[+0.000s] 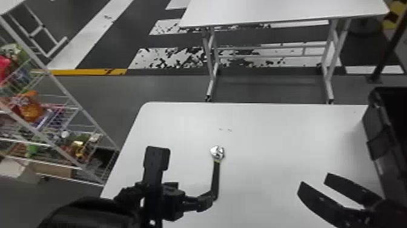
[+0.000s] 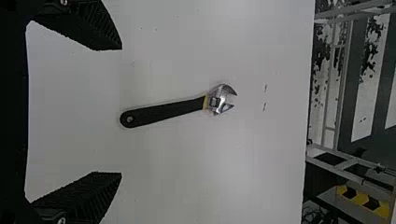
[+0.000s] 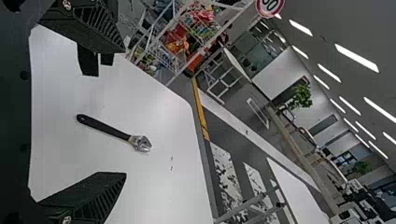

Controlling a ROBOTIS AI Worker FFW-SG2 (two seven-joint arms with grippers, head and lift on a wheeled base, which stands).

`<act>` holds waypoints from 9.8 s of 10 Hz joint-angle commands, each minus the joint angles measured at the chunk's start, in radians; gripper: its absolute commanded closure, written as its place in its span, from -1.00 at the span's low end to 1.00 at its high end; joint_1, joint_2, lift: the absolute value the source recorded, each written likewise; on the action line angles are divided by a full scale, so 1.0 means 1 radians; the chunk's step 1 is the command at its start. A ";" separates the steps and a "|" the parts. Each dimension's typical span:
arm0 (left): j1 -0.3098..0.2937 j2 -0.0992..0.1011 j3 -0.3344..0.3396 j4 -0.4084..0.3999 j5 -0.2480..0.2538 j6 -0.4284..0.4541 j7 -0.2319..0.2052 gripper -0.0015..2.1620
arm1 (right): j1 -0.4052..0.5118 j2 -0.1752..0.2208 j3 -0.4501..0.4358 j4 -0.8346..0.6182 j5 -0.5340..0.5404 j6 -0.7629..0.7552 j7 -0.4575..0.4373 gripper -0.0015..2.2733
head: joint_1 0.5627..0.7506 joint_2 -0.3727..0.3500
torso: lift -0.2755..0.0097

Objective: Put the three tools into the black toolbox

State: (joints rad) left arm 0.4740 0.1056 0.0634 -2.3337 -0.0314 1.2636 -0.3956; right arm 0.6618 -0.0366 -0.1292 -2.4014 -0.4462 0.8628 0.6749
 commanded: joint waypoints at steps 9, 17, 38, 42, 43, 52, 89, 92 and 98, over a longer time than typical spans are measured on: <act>-0.095 -0.063 -0.007 0.433 0.067 -0.574 0.015 -0.96 | 0.056 0.021 0.043 -0.065 0.034 0.005 -0.002 -0.94 | 0.41 0.63 | 0.57; -0.110 -0.064 -0.096 0.585 0.018 -0.666 0.115 -0.94 | 0.035 0.020 0.005 -0.047 0.012 0.014 -0.002 -0.94 | 0.41 0.50 | 0.57; 0.072 -0.038 -0.102 0.165 -0.005 -0.215 0.158 0.98 | 0.045 0.038 -0.055 -0.024 -0.105 0.048 -0.002 -0.94 | 0.41 0.54 | 0.57; 0.107 -0.032 -0.159 0.079 -0.048 -0.197 0.184 0.98 | 0.022 0.038 -0.075 -0.007 -0.129 0.167 -0.002 -0.94 | 0.41 0.61 | 0.57; 0.109 -0.030 -0.186 0.065 -0.070 -0.203 0.202 0.98 | 0.024 0.038 -0.078 -0.005 -0.134 0.167 0.000 -0.94 | 0.41 0.59 | 0.57; 0.140 -0.014 -0.251 -0.064 -0.099 -0.203 0.259 0.98 | 0.028 0.038 -0.105 0.005 -0.181 0.183 0.003 -0.94 | 0.41 0.39 | 0.57; -0.657 0.329 -0.712 0.656 -0.443 0.107 -0.675 -0.81 | 0.082 0.038 -0.268 0.088 -0.272 0.220 0.187 -0.94 | 0.41 0.42 | 0.57; -0.655 0.342 -0.712 0.634 -0.466 0.144 -0.703 -0.80 | 0.088 0.038 -0.282 0.085 -0.289 0.216 0.189 -0.94 | 0.41 0.44 | 0.57; -0.652 0.345 -0.732 0.651 -0.504 0.138 -0.684 -0.80 | 0.067 0.038 -0.288 0.091 -0.292 0.220 0.186 -0.94 | 0.41 0.49 | 0.57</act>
State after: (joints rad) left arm -0.1755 0.4509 -0.6632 -1.6864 -0.5278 1.4019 -1.0797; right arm 0.7316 0.0000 -0.4168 -2.3119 -0.7377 1.0794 0.8605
